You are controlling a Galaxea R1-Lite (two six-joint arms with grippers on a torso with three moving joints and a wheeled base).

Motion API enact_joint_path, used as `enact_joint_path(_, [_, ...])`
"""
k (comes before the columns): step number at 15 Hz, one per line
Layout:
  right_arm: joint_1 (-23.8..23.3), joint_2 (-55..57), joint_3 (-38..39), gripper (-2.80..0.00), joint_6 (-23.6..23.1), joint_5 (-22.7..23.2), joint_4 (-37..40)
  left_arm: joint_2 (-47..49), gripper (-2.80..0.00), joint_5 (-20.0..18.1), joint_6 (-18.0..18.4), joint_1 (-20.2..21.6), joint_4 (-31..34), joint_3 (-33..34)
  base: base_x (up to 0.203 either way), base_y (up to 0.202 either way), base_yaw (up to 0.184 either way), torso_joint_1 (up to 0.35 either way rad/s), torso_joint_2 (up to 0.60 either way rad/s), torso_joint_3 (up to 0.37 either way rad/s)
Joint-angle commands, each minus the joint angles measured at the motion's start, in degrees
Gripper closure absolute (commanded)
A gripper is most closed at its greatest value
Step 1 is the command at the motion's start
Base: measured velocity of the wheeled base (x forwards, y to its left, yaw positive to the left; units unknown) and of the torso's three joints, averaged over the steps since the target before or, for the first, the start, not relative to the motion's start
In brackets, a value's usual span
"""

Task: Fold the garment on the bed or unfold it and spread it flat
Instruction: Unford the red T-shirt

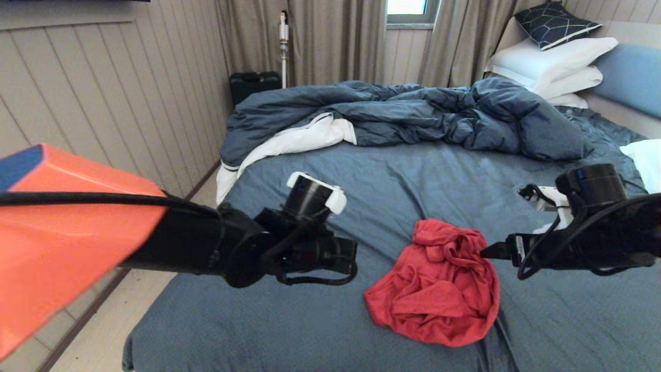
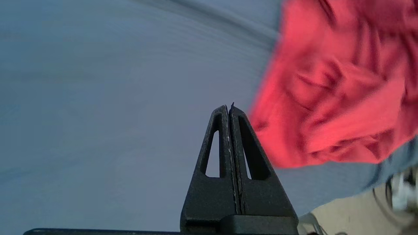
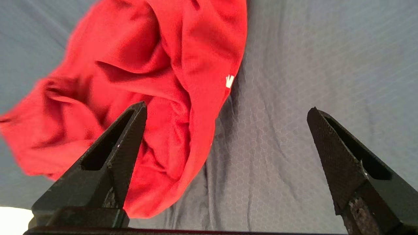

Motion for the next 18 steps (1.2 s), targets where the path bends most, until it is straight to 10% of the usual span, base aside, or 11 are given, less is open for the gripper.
enact_joint_path(1, [0.05, 3.83, -0.27, -2.8, -0.05, -0.02, -1.4, 6.07, 0.0, 0.24, -0.09, -2.56, 0.24, -3.59, 0.0, 0.0, 0.0, 0.0, 0.0, 0.0])
enact_joint_path(10, [0.07, 13.98, -1.31, -2.8, 0.01, -0.06, -9.65, 8.65, 0.0, 1.03, -0.1, -7.37, -3.45, -4.23, 0.0, 0.0, 0.0, 0.0, 0.0, 0.0])
enact_joint_path(11, [0.1, 14.3, -1.4, 0.0, 0.01, -0.06, -10.2, 8.82, 0.0, 1.23, -0.04, -7.37, -3.67, -4.23, 0.0, 0.0, 0.0, 0.0, 0.0, 0.0])
enact_joint_path(18, [-0.31, 12.9, 0.4, 0.0, 0.52, -4.54, -15.17, 9.86, 0.0, 1.88, 0.2, -10.09, -5.38, -4.23, 0.0, 0.0, 0.0, 0.0, 0.0, 0.0])
